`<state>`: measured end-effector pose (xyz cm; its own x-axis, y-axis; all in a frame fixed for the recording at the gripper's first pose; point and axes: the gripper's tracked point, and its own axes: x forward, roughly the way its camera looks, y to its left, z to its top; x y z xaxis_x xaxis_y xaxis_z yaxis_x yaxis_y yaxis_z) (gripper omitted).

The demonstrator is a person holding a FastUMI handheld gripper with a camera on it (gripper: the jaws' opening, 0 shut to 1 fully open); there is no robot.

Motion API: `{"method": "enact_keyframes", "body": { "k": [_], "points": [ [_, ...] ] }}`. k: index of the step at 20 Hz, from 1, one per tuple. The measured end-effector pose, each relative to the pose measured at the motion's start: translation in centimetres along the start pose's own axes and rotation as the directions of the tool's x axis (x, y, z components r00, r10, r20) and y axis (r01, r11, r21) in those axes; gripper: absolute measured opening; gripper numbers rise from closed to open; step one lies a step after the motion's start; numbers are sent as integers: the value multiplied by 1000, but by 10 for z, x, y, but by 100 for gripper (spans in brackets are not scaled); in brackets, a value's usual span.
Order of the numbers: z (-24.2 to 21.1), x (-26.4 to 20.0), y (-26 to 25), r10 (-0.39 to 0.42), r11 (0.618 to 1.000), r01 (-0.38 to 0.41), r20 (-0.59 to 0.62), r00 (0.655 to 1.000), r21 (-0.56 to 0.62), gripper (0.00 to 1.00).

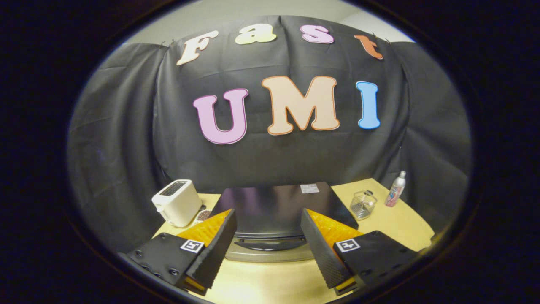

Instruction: Open the toaster oven, put the food inside, and close the toaster oven door.

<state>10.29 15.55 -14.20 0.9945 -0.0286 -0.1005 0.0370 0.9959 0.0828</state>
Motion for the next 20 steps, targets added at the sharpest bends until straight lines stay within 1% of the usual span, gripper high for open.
{"method": "enact_keyframes", "body": {
  "k": [2, 9, 13, 14, 16, 20],
  "points": [
    [-12, 13, -8, -28, 1000, 28, -1, 1000, -8, 97],
    [-61, 38, -20, -38, 998, 39, -31, 999, 50, 97],
    [-88, 45, -24, -49, 998, 51, -78, 996, 26, 96],
    [-83, 44, -23, -53, 998, 54, -49, 997, 20, 96],
    [-86, 48, -23, -46, 999, 47, -58, 997, 9, 96],
    [-86, 47, -23, -32, 999, 32, -4, 999, -12, 96]
  ]
}}
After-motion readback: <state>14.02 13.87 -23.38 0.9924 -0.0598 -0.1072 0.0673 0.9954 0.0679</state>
